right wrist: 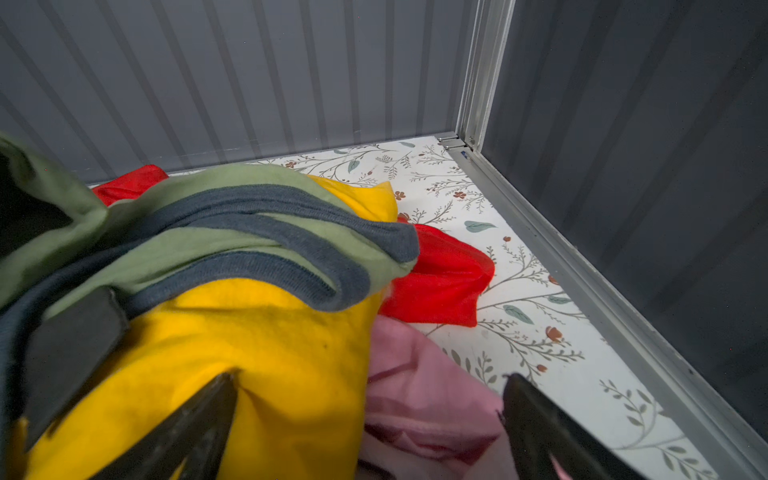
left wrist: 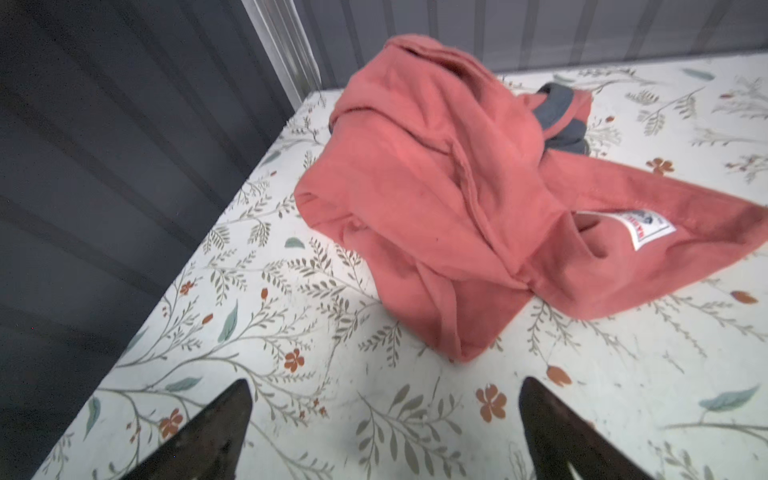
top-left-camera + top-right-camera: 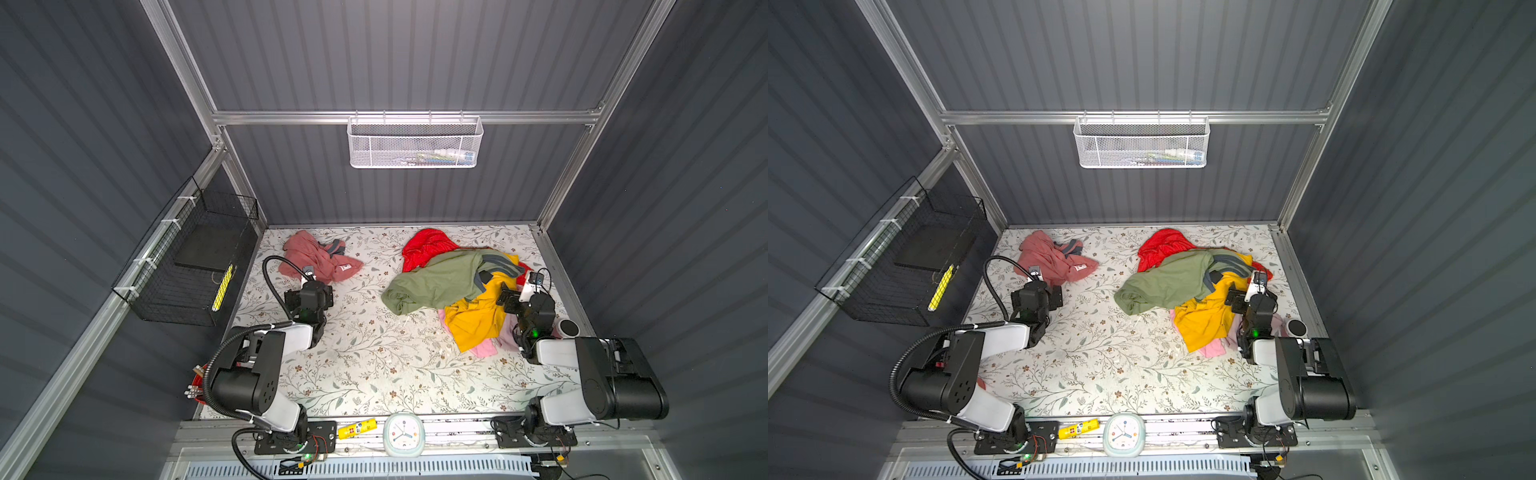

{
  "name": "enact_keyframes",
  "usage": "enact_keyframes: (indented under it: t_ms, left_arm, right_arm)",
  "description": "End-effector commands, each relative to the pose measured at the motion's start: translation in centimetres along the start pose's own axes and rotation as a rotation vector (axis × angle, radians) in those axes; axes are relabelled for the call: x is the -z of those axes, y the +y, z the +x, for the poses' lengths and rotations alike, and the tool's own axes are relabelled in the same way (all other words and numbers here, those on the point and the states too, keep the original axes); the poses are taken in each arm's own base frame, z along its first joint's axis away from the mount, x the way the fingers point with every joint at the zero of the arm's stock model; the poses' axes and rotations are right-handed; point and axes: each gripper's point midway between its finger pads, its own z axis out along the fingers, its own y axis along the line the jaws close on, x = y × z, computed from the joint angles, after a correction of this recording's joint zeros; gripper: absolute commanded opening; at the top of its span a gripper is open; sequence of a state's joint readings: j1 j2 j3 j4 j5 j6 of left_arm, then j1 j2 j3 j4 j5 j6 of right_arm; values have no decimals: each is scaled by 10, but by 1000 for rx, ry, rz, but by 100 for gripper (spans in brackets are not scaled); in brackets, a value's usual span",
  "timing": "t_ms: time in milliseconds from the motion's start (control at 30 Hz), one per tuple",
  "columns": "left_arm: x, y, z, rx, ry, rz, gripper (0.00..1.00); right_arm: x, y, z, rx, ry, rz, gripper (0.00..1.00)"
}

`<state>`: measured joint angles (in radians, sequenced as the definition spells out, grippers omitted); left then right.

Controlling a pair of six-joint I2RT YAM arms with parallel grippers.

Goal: Pick out a specific cloth from the pile

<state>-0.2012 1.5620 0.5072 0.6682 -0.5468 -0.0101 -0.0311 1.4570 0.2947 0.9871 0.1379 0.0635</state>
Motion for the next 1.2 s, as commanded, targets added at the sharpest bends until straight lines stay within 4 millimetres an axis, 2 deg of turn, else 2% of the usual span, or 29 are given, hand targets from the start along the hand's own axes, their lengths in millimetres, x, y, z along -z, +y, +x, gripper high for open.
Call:
enact_keyframes:
  t_ms: [0, 33, 100, 133, 167, 200, 233, 300, 367, 1167]
  left_arm:
    - [0, 9, 2, 38, -99, -36, 100]
    - [-1, 10, 6, 58, -111, -40, 100]
    - [-5, 0, 6, 32, -118, 15, 100]
    - [-7, -2, 13, 33, -93, 33, 100]
    - [-10, 0, 15, 40, -109, 29, 100]
    - [-13, 3, 8, 51, -132, 8, 100]
    - [-16, 1, 17, 43, -55, 17, 100]
    - [-19, 6, 13, 58, -88, 9, 100]
    - [-18, 6, 18, 63, -47, 13, 100]
    - [-18, 4, 16, 61, -69, 20, 100]
  right_arm:
    - [-3, 0, -11, -10, -29, 0, 99]
    - [-3, -1, -10, -11, -29, 1, 99]
    - [-3, 0, -11, -10, -29, 0, 99]
    - [-3, -1, -10, -11, -29, 0, 99]
    - [-3, 0, -10, -11, -28, -1, 99]
    - [-3, 0, -11, -11, -30, 0, 99]
    - [-3, -1, -11, -11, -29, 1, 99]
    - [-3, -1, -10, -10, -28, 0, 99]
    - [-3, 0, -11, -11, -29, 0, 99]
    - [-3, 0, -10, -11, -28, 0, 99]
